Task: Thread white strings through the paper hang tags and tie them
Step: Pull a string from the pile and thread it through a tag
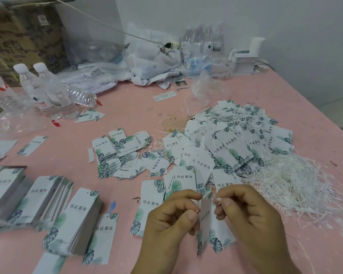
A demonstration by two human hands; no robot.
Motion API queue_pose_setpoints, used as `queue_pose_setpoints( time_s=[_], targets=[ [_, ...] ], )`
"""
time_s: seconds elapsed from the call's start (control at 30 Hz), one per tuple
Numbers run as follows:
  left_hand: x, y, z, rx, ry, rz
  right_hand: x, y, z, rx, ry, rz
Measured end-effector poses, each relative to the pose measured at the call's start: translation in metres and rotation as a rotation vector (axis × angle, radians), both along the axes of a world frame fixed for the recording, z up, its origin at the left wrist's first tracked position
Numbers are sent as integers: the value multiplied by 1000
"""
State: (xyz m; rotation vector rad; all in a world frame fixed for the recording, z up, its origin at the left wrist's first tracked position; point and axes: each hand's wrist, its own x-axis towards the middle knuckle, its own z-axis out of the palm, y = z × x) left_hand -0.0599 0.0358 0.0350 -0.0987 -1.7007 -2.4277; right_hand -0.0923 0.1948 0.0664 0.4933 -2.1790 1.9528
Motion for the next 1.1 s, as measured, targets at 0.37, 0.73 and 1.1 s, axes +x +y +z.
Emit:
queue_pose_setpoints(
  time_s=[0.37,0.73,1.1],
  targets=[
    [-9,-18,8,476,-171,140,-22,19,-15,-214,-248,-11],
    [-11,-13,0,399,-192,151,-20,19,-17,-173,-212,-50],
    [0,10,-9,55,-100,-31,6,-7,-6,32,-73,2]
  ],
)
